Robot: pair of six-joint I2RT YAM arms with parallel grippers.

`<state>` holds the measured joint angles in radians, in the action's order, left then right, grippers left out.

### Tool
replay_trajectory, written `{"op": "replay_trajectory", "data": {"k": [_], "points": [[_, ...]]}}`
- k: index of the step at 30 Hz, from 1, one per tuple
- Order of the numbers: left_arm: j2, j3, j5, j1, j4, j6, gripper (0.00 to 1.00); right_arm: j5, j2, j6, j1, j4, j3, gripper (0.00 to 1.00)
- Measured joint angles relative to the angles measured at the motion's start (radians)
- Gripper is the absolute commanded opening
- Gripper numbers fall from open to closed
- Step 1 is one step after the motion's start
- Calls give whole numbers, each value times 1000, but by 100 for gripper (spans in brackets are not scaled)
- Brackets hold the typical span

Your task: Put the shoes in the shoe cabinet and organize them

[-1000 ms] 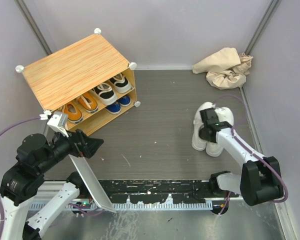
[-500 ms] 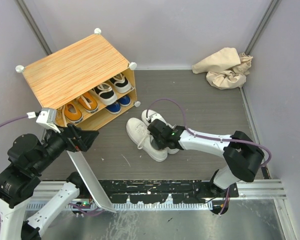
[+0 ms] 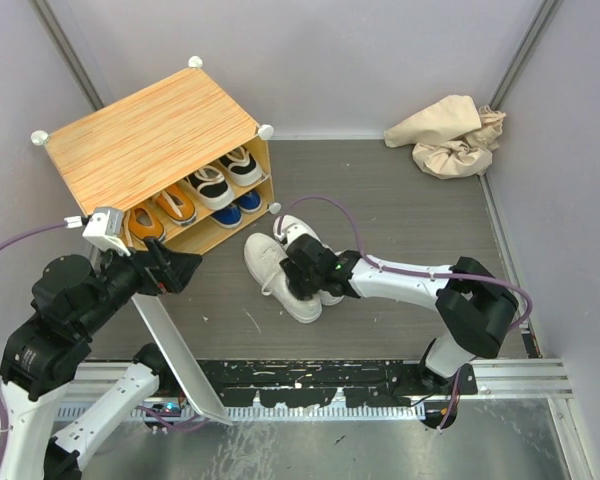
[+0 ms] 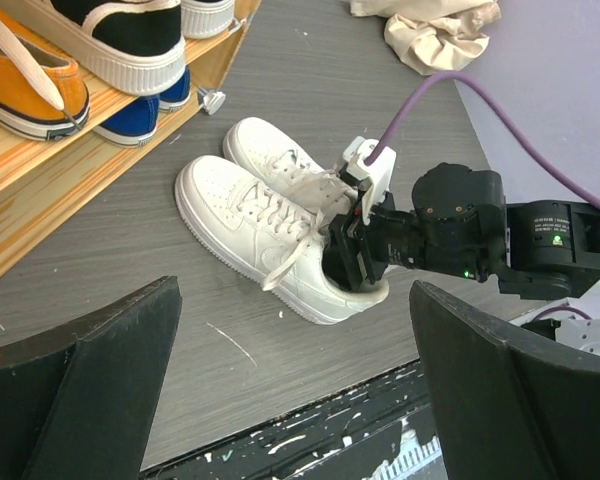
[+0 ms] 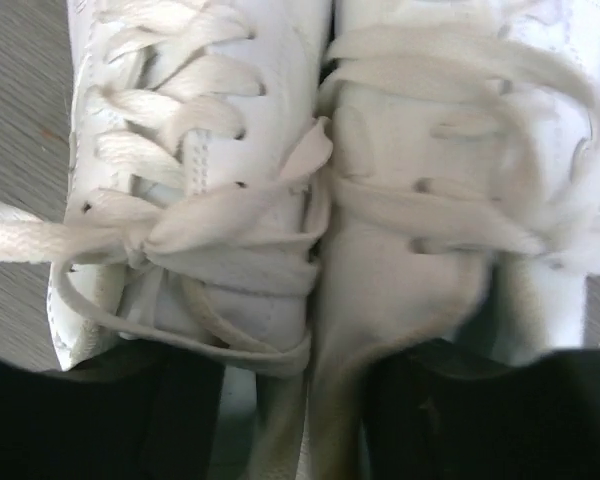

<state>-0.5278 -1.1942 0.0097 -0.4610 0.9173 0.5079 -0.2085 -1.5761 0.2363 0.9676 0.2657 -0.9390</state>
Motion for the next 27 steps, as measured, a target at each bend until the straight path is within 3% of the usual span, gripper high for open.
{"op": "replay_trajectory", "data": {"k": [1,2,7,15,17,21,27], "points": [[-4,2,-1,0,0,0,98,8,0,-6,0,-5,0,9],[-9,2,-2,0,0,0,98,9,0,-18,-1,-8,0,2],[-33,2,-3,0,1,0,98,51,-9,-39,10,-23,-12,1],[-69,-1,-5,0,7,1,98,179,-78,-90,162,-41,-127,2],[-77,-1,-5,0,7,1,98,211,-89,-93,178,-54,-153,12],[-88,-1,-5,0,7,1,98,224,-172,-97,176,-84,-233,44],[-82,-1,-5,0,7,1,98,206,-219,-92,166,-116,-256,59]]}}
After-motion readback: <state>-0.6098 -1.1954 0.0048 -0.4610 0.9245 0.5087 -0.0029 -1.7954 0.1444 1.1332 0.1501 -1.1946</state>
